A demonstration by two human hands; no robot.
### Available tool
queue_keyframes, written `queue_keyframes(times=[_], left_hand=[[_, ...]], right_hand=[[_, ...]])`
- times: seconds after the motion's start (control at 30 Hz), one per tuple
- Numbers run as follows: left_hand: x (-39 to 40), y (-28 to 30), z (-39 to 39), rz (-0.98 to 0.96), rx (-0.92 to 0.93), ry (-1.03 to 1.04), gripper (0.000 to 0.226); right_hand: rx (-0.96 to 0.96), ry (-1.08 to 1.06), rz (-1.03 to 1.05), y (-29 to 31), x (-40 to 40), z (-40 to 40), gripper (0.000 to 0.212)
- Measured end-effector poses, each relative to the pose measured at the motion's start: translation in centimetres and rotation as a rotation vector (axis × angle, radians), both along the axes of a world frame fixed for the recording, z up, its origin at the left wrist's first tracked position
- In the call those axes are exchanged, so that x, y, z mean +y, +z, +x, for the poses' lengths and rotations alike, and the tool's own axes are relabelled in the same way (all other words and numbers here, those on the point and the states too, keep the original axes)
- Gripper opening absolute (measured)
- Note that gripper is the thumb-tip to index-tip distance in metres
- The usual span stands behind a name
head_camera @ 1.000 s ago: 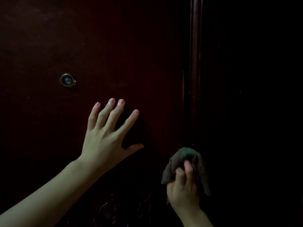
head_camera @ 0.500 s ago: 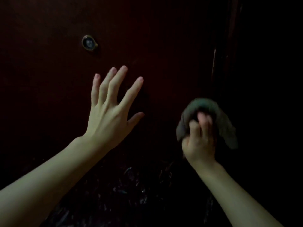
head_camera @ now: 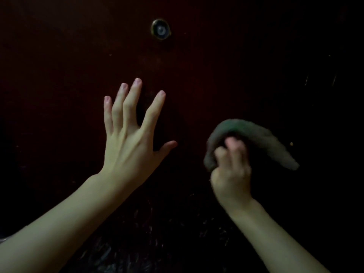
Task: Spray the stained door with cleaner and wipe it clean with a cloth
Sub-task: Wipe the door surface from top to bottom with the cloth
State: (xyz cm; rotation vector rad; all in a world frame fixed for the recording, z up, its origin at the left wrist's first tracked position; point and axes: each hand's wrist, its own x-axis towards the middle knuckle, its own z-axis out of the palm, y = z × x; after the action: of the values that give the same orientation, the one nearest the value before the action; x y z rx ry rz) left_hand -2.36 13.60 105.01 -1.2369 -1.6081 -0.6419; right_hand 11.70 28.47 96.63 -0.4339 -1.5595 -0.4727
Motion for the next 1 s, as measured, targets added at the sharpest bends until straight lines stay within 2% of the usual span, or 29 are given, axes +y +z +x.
queue_keyframes(times=[0.1,0.2,0.3,0.4,0.47,0.6,0.7,0.8,0.9,0.97,1.0], left_hand=[[-0.6,-0.3,-1.0,-0.028,0.057,0.006,0.093],[-0.7,-0.3,-1.5,-0.027,0.095,0.020,0.094],[-0.6,-0.6,-1.7,-0.029,0.119,0.008,0.093],[-0.3,-0.9,-2.2,0.001,0.142,-0.001,0.093],[-0.1,-1.1,-2.4,0.029,0.148,-0.010,0.092],[0.5,-2.0,-2.2,0.076,0.142,-0.024,0.088],[0.6,-2.7,-1.9,0.118,0.145,-0.030,0.081],[0.5,-3.3,-1.4,0.148,0.135,-0.022,0.079],[0.3,-4.2,-1.1,0.140,0.125,-0.009,0.080],[0.2,-5.0,-1.3,0.136,0.127,-0.005,0.079],[0.1,-5.4,-1.4,0.135,0.130,-0.005,0.079]], right_hand=[[-0.111,0.074,0.104,-2.3,-2.1,-2.7,0.031],[-0.107,0.035,0.076,-2.4,0.1,-0.6,0.033],[0.099,-0.131,-0.157,-3.0,3.7,4.2,0.030],[0.288,-0.136,-0.361,-3.3,4.2,5.5,0.030],[0.270,-0.102,-0.279,-3.4,3.3,3.6,0.029],[-0.015,0.004,0.095,-4.5,-0.6,-2.1,0.032],[-0.126,0.084,0.159,-4.9,-1.1,-3.0,0.031],[-0.058,0.065,0.055,-4.9,3.0,1.0,0.038],[0.107,-0.065,-0.181,-5.2,6.4,6.0,0.040],[0.151,-0.072,-0.327,-5.5,6.6,7.0,0.041],[0.150,-0.059,-0.325,-5.6,6.0,6.6,0.043]])
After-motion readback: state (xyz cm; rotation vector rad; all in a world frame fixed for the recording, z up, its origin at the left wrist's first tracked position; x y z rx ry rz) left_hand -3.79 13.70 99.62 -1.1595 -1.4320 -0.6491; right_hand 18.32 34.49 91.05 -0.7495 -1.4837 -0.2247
